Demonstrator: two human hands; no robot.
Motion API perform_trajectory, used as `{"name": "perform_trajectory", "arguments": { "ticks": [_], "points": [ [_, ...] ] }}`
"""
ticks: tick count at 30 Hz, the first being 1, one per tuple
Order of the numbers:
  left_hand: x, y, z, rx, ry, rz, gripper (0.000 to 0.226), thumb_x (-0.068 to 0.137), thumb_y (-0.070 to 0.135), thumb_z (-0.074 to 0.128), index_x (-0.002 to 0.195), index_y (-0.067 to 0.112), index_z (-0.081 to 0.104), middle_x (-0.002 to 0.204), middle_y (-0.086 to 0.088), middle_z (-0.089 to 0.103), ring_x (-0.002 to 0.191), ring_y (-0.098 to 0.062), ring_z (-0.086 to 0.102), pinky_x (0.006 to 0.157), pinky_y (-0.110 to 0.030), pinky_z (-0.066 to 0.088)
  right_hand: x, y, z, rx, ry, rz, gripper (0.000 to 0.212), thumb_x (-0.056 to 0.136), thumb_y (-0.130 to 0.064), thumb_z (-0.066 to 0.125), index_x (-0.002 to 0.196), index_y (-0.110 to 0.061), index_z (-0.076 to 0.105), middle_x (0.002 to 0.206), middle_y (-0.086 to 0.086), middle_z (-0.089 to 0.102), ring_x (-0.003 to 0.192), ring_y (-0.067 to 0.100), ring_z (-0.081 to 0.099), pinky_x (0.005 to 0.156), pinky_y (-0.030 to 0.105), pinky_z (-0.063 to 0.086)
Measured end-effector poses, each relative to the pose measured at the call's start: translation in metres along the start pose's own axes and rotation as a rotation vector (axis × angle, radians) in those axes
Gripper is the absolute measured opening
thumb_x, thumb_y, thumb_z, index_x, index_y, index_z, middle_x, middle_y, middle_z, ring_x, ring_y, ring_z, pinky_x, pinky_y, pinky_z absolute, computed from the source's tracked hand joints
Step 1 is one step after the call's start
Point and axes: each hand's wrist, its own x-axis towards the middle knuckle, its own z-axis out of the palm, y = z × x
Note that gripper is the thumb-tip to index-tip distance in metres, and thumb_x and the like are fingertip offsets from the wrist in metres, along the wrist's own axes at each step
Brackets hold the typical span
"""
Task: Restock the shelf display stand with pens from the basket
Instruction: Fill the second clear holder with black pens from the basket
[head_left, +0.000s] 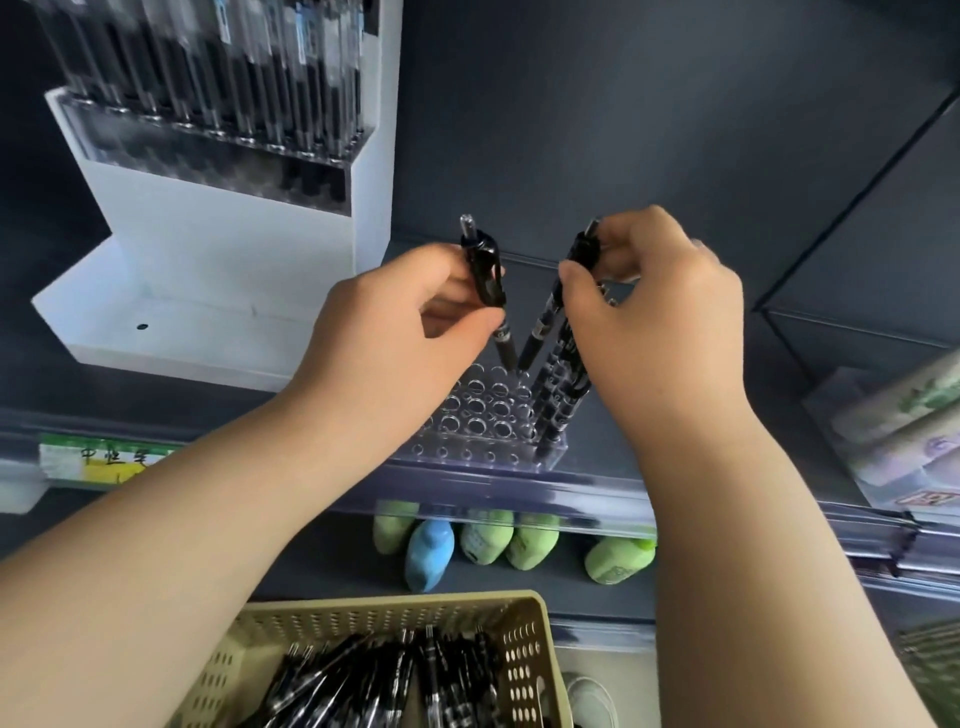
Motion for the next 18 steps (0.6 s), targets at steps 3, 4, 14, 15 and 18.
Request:
{"name": "perform_trajectory", "arguments": {
  "ticks": [3,4,14,15,18],
  "points": [
    [0.001,0.001,0.001,0.016,-0.006,0.019,0.02,0.08,0.015,0.07,0.098,0.025,0.068,0.088,0.016,0.07,0.083,0.002,0.065,0.085,-0.017,0.051,0.001,0.004,0.004,-0.053,-0.003,0.004,0.017,0.085,-0.027,0.061,0.101,-0.02,0.062,0.082,-0.012,0.063,0.096,0.022,0.055,0.088,0.042,0.041],
    [0.001,0.001,0.001,0.023,-0.009,0.024,0.021,0.08,0.015,0.07,0.099,0.024,0.068,0.088,0.016,0.07,0.083,0.002,0.065,0.085,-0.017,0.051,0.002,0.005,0.005,-0.076,0.001,0.004,0.017,0.085,-0.028,0.06,0.101,-0.021,0.063,0.087,-0.011,0.065,0.098,0.022,0.055,0.088,0.038,0.039],
    [0.005,-0.002,0.002,0.055,0.003,0.02,0.019,0.081,0.02,0.07,0.1,0.023,0.068,0.089,0.017,0.069,0.083,0.002,0.064,0.082,-0.012,0.049,0.001,0.016,0.012,-0.104,0.074,-0.019,0.014,0.083,-0.023,0.06,0.092,-0.021,0.069,0.086,-0.002,0.068,0.09,0.027,0.055,0.08,0.042,0.045],
    [0.004,-0.002,0.002,0.056,0.004,0.02,0.019,0.081,0.021,0.07,0.1,0.023,0.068,0.089,0.017,0.068,0.083,0.002,0.064,0.081,-0.011,0.05,0.001,0.016,0.013,-0.104,0.075,-0.028,0.014,0.082,-0.022,0.06,0.091,-0.021,0.07,0.085,-0.001,0.068,0.089,0.028,0.055,0.079,0.043,0.045],
    [0.004,-0.003,0.004,0.053,0.003,0.025,0.019,0.081,0.02,0.07,0.1,0.022,0.068,0.089,0.016,0.069,0.082,0.002,0.064,0.081,-0.012,0.05,0.0,0.014,0.015,-0.072,0.091,-0.041,0.013,0.082,-0.021,0.063,0.092,-0.02,0.07,0.083,-0.002,0.069,0.086,0.028,0.057,0.079,0.045,0.046]
  ]
}}
